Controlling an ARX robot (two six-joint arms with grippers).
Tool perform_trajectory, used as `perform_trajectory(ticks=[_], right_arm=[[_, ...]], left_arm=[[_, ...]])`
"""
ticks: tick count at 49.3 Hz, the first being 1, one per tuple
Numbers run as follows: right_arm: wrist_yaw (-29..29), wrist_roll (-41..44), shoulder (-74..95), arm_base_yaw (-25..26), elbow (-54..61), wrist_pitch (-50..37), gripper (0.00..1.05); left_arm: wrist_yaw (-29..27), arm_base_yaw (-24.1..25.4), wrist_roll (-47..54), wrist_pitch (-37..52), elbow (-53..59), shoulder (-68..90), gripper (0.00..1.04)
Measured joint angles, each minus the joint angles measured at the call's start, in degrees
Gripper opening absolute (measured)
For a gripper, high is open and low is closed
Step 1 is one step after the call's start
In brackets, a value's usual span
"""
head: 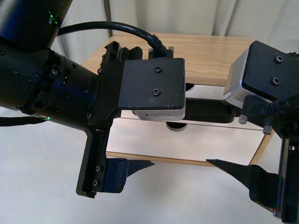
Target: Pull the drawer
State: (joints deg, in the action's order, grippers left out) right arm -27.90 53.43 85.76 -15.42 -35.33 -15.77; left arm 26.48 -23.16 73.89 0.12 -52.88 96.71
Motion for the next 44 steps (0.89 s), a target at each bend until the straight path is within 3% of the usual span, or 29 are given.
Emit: perform_trajectory(ticks=[44], right_arm=[[2.5,-3.6,9.7,-0.6,-5.0,-2.7,0.96]], left_arm=[[-3.1,-0.2,0.0,1.1,-2.3,5.1,0.99]])
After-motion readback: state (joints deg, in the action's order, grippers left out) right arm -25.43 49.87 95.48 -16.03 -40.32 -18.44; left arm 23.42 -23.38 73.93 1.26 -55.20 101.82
